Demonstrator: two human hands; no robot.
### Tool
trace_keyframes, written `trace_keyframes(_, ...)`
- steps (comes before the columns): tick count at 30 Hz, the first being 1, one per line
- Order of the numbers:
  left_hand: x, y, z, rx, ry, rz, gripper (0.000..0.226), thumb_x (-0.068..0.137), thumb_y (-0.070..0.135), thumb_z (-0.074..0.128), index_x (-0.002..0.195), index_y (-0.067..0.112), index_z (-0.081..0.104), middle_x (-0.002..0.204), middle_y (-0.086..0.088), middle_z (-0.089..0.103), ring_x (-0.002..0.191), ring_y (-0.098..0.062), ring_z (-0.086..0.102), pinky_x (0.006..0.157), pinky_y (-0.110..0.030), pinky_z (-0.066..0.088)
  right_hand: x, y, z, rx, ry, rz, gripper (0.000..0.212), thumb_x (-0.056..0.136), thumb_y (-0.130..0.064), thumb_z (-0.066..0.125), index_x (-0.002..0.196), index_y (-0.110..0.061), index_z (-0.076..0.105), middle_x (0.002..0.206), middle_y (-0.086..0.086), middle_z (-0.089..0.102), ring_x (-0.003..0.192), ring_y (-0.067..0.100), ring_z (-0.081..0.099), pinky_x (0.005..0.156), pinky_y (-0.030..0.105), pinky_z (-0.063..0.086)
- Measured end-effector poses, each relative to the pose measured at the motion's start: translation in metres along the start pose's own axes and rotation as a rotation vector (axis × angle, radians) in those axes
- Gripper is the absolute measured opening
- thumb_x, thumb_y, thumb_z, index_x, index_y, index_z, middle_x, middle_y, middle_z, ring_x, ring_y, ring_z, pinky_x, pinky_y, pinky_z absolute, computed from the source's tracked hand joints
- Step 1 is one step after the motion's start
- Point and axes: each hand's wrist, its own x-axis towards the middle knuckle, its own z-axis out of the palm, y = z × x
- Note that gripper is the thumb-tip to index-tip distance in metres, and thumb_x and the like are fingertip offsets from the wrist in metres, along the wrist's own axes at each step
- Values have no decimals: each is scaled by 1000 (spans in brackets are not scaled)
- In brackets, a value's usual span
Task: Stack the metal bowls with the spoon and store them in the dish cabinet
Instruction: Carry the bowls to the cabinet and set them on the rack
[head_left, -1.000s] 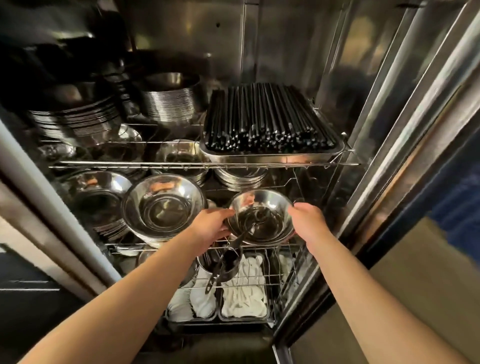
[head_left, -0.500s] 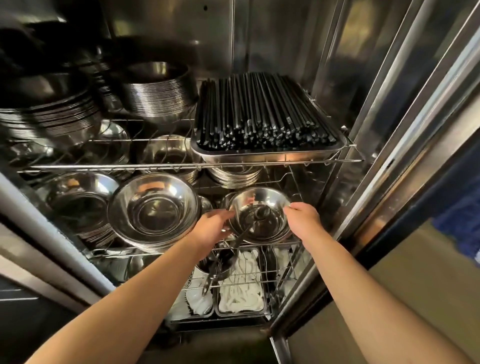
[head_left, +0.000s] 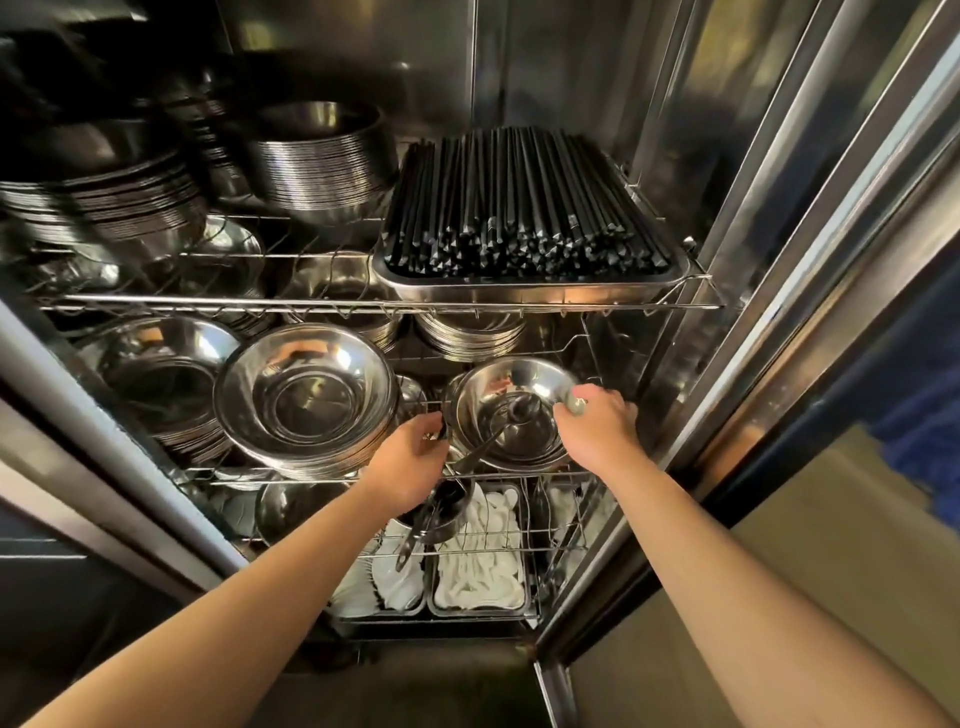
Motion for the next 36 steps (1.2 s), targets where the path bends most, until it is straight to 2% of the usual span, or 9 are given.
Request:
trace_keyframes(2,-9,-9,-1,169,1,107,55,95,30,55,147,21,40,140,2,56,106,-7,63,89,-19,49,-3,-4,2,-17,-3,-81,40,98,-30,51,135,-17,58,137,13,51,132,33,34,102,44,39)
trace_keyframes(4,-18,-19,-3,337,12,189,60,94,32,57,149,19,37,146,-4,49,129,-18,52,106,-30,42,-5,-9,6,-64,-40,-168,42,98,-30,52,139,-19,56,144,9,48,135,30,32,107,47,38)
trace_keyframes(10,-38,-46,-7,655,45,184,69,91,44,52,152,26,26,140,-4,51,127,-26,50,100,-41,50,-5,-23,28,-188,-316,-421,44,99,-16,51,142,-23,52,151,3,43,143,29,24,116,47,25)
trace_keyframes(16,-51,-67,-8,999,116,157,80,89,57,48,155,21,19,148,-6,44,141,-27,35,118,-43,28,1,-28,43,-310,-443,-498,43,98,-13,53,139,-25,58,138,5,51,133,31,38,111,48,37)
trace_keyframes(21,-58,-70,-4,1047,98,99,92,87,64,46,157,22,5,158,-10,30,149,-28,19,119,-49,24,3,-30,48,-306,-394,-542,26,99,-16,57,117,-25,73,120,6,62,108,24,54,91,39,48)
trace_keyframes(25,-62,-72,-2,1036,89,73,93,90,57,49,157,24,-5,162,-10,20,151,-27,10,120,-50,22,0,-34,46,-340,-345,-598,18,98,-20,62,108,-22,77,100,2,67,83,15,56,72,29,42)
trace_keyframes(28,-63,-73,-3,1014,84,66,92,90,54,51,157,25,-5,163,-9,17,152,-27,7,120,-50,22,-7,-36,35,-332,-280,-646,18,99,-24,61,100,-22,79,92,2,64,92,23,59,78,35,47)
trace_keyframes(31,-61,-73,-2,993,88,69,92,89,53,53,157,25,-2,162,-9,20,152,-27,10,119,-50,24,-19,-37,21,-231,-197,-687,20,99,-25,61,103,-20,80,101,5,63,94,25,61,86,39,51)
trace_keyframes(36,-58,-74,-2,992,83,57,90,89,49,54,157,25,0,163,-10,18,151,-27,11,119,-49,25,-54,-47,-3,93,20,-760,21,95,-31,65,109,-22,78,94,-10,54,77,-2,50,69,7,39)
